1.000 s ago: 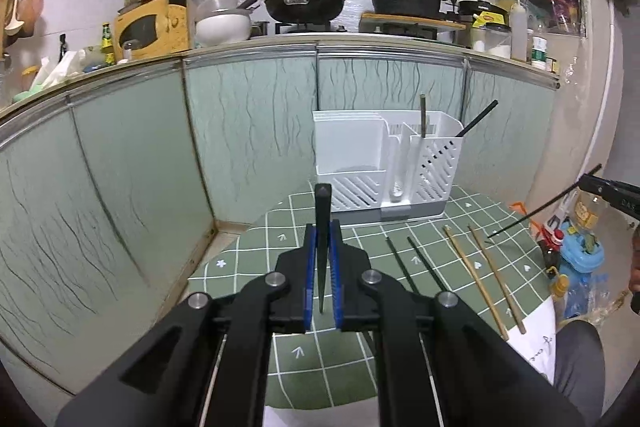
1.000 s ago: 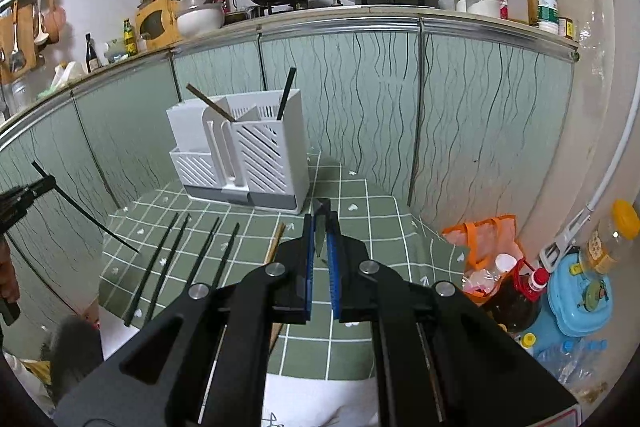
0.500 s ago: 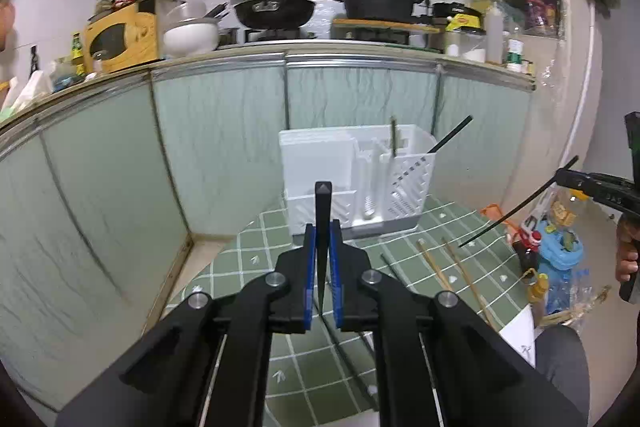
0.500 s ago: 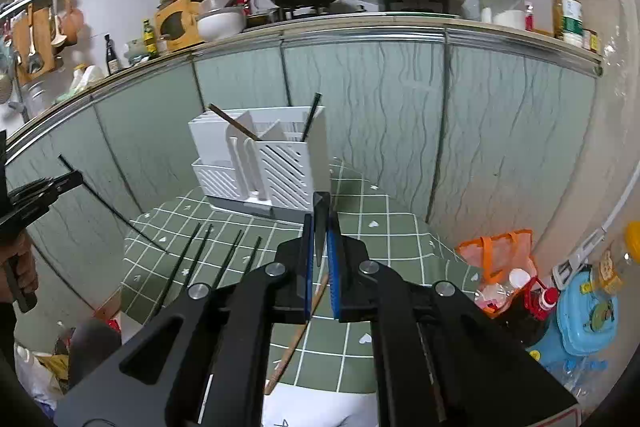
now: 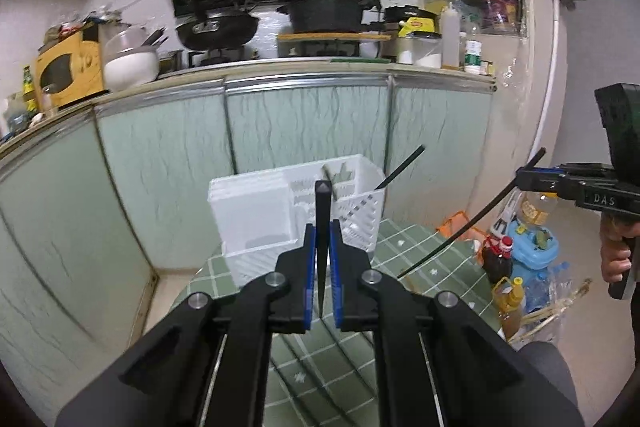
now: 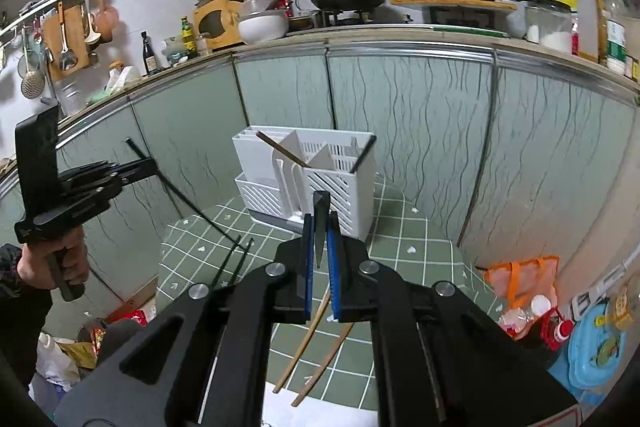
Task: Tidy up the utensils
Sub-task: 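Lift both black chopsticks and carry them over the white holder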
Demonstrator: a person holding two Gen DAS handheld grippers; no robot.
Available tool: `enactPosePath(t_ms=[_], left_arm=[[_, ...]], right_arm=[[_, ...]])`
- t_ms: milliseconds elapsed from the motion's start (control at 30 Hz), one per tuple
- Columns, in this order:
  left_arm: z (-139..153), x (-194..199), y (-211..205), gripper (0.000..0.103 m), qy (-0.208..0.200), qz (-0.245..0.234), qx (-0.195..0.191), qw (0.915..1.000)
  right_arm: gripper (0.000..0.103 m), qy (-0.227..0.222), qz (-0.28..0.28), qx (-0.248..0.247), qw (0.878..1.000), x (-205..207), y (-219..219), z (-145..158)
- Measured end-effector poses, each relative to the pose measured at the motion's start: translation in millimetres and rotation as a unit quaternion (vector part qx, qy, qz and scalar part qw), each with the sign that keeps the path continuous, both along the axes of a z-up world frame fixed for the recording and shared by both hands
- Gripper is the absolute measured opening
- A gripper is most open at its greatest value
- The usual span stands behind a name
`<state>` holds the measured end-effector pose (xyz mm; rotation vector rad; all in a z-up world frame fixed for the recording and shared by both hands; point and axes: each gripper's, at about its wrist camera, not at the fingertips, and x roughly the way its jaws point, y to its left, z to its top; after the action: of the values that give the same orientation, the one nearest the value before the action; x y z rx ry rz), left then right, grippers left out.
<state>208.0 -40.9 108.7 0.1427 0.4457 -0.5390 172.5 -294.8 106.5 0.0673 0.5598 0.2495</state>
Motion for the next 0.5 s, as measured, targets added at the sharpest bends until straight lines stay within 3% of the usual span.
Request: enactPosePath(t_ms=[500], left_arm=[[64,40,-41,0.008,-0.021,-0.02,-0.033,0.999]], right_arm=[[0.006,-0.021,0.008,-0.009,1.0,48,-5,63]])
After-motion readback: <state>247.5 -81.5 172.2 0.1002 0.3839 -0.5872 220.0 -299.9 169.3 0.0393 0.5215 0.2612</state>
